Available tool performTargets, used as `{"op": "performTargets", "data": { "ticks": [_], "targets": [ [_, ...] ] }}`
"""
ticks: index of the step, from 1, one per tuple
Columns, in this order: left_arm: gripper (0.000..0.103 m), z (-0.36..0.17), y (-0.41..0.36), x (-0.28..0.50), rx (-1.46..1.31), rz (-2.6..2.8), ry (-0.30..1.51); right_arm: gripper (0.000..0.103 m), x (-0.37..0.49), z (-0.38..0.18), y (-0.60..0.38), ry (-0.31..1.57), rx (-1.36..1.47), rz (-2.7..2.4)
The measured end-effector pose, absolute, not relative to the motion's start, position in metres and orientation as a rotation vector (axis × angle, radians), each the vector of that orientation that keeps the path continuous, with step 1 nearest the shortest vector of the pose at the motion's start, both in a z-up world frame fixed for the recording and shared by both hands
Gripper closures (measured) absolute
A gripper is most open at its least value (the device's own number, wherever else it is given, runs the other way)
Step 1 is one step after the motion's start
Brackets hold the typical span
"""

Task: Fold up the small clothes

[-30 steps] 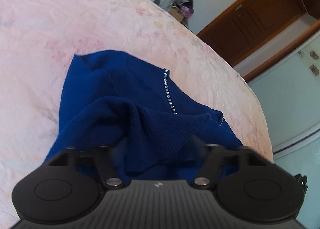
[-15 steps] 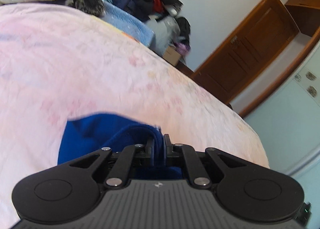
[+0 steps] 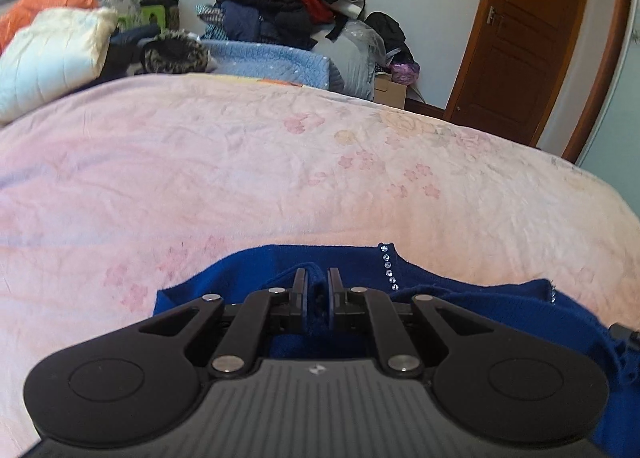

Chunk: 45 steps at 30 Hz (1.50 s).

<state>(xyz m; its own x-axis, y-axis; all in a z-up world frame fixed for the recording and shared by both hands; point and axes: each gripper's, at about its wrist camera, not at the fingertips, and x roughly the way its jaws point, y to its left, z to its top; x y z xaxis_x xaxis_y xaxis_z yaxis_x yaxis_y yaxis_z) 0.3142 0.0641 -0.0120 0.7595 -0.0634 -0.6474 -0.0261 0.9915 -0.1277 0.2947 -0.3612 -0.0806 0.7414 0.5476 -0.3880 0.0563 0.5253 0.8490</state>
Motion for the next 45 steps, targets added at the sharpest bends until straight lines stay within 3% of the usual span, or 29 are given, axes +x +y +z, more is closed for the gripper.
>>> {"op": "performTargets", "data": {
  "ticks": [45],
  "targets": [
    [0.094,-0.018,0.059,0.307,-0.081,0.016,0.646,0.083,0.292,-0.07,-0.358,0.663,0.985,0.33]
  ]
}}
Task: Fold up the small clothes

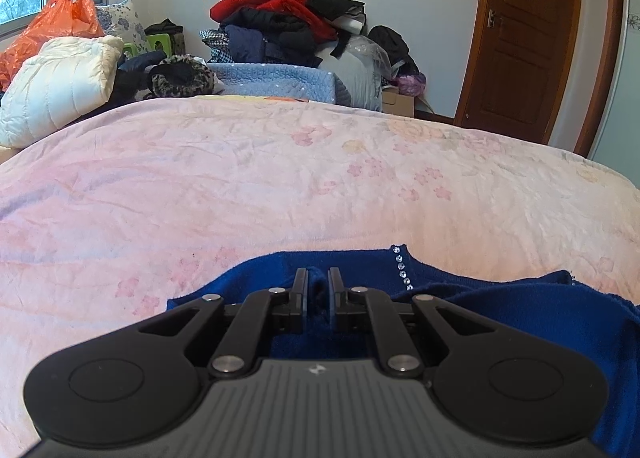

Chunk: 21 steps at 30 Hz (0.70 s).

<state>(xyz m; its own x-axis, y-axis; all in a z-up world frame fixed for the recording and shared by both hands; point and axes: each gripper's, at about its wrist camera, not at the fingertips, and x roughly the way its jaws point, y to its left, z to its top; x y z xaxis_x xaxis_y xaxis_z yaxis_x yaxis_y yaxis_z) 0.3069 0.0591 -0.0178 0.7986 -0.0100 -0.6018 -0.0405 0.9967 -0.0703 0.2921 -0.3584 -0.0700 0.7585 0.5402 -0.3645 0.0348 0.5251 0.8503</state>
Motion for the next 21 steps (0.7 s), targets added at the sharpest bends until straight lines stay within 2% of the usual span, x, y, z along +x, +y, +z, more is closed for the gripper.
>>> {"op": "performTargets", "data": {
  "ticks": [5,13,15,16,17,19,21],
  "targets": [
    [0.094,-0.006,0.086,0.296,-0.203,-0.007,0.607,0.083,0.284,-0.06,-0.356,0.655,0.931,0.371],
    [0.092,-0.001,0.127,0.302,-0.492,-0.148,0.731,0.086,0.267,-0.046,-0.359,0.653,0.824,0.396],
    [0.081,-0.001,0.122,0.304,-0.483,-0.147,0.756,0.086,0.267,-0.045,-0.361,0.65,0.824,0.371],
    [0.07,-0.001,0.117,0.306,-0.454,-0.138,0.781,0.084,0.267,-0.045,-0.363,0.644,0.825,0.351],
    [0.062,-0.002,0.111,0.307,-0.421,-0.136,0.797,0.083,0.267,-0.045,-0.363,0.641,0.816,0.322],
    [0.053,-0.006,0.097,0.306,-0.349,-0.174,0.799,0.075,0.263,-0.04,-0.36,0.621,0.751,0.23],
    [0.05,-0.009,0.083,0.307,-0.263,-0.154,0.795,0.048,0.258,-0.032,-0.355,0.579,0.705,0.23]
  ]
}}
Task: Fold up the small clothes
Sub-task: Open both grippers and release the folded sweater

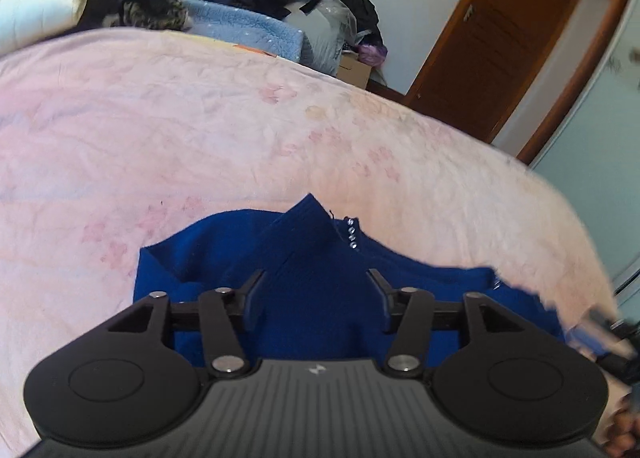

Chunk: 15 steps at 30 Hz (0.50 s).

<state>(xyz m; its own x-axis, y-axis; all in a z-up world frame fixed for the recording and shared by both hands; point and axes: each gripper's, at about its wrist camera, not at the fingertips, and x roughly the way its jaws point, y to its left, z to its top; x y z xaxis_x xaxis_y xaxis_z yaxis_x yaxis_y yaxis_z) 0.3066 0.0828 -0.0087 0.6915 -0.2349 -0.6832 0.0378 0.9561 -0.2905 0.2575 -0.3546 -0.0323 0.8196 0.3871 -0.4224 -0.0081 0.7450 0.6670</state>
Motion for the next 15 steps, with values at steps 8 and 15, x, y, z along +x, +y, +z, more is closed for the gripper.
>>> {"op": "performTargets", "data": {
  "ticks": [8,15],
  "targets": [
    [0.048,-0.024,0.086,0.304,-0.103,0.045,0.811,0.031,0.279,-0.033,-0.309,0.737,0.555,0.376],
    [0.029,-0.005,0.109,0.236,0.012,-0.009,0.662,0.021,0.205,-0.014,-0.336,0.505,0.448,0.261]
  ]
}}
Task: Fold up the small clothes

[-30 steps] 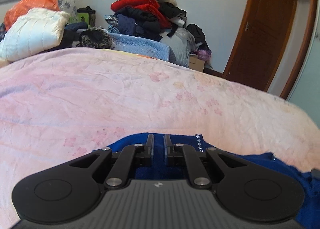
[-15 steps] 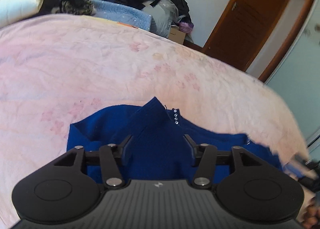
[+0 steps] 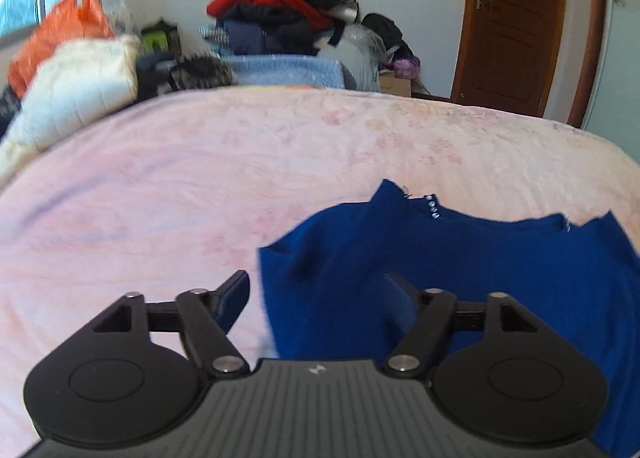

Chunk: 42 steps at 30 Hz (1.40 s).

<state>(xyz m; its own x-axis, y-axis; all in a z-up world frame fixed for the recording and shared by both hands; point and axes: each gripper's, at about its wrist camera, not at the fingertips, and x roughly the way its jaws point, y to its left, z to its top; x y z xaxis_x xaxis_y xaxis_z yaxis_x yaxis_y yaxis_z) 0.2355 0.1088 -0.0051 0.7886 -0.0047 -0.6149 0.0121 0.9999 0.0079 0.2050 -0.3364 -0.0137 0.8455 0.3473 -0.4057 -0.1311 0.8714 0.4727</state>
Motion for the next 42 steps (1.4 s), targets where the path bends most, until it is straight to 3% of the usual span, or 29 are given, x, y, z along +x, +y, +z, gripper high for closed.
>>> {"op": "performTargets", "data": {
  "ticks": [14,19,20,21,22,23,24,25,26,38,42],
  "targets": [
    [0.027,-0.03,0.166,0.153,-0.14,-0.24,0.745,0.02,0.102,-0.053,-0.357,0.715,0.589,0.332],
    [0.027,-0.046,0.179,0.153,-0.268,-0.293,0.828,0.026,0.097,-0.059,-0.342,0.726,0.582,0.388],
    [0.028,-0.046,0.178,0.152,-0.265,-0.296,0.822,0.029,0.098,-0.058,-0.339,0.731,0.57,0.385],
    [0.028,-0.046,0.177,0.152,-0.266,-0.305,0.826,0.04,0.101,-0.058,-0.337,0.738,0.569,0.381],
    [0.031,-0.047,0.177,0.152,-0.278,-0.307,0.826,0.048,0.104,-0.06,-0.336,0.749,0.581,0.384],
    [0.056,-0.047,0.178,0.152,-0.291,-0.312,0.824,0.07,0.107,-0.064,-0.335,0.767,0.598,0.392],
    [0.07,-0.048,0.179,0.154,-0.306,-0.325,0.841,0.086,0.111,-0.069,-0.334,0.781,0.616,0.395],
    [0.084,-0.049,0.181,0.155,-0.325,-0.324,0.858,0.088,0.112,-0.074,-0.335,0.779,0.644,0.392],
    [0.091,-0.05,0.183,0.155,-0.348,-0.318,0.86,0.09,0.111,-0.077,-0.338,0.775,0.681,0.39],
    [0.096,0.002,0.179,0.101,-0.48,-0.335,0.778,0.096,0.089,-0.005,-0.367,0.676,0.435,0.283],
    [0.099,-0.009,0.171,0.071,-0.468,-0.334,0.817,0.096,0.071,0.004,-0.379,0.718,0.402,0.282]
  ]
}}
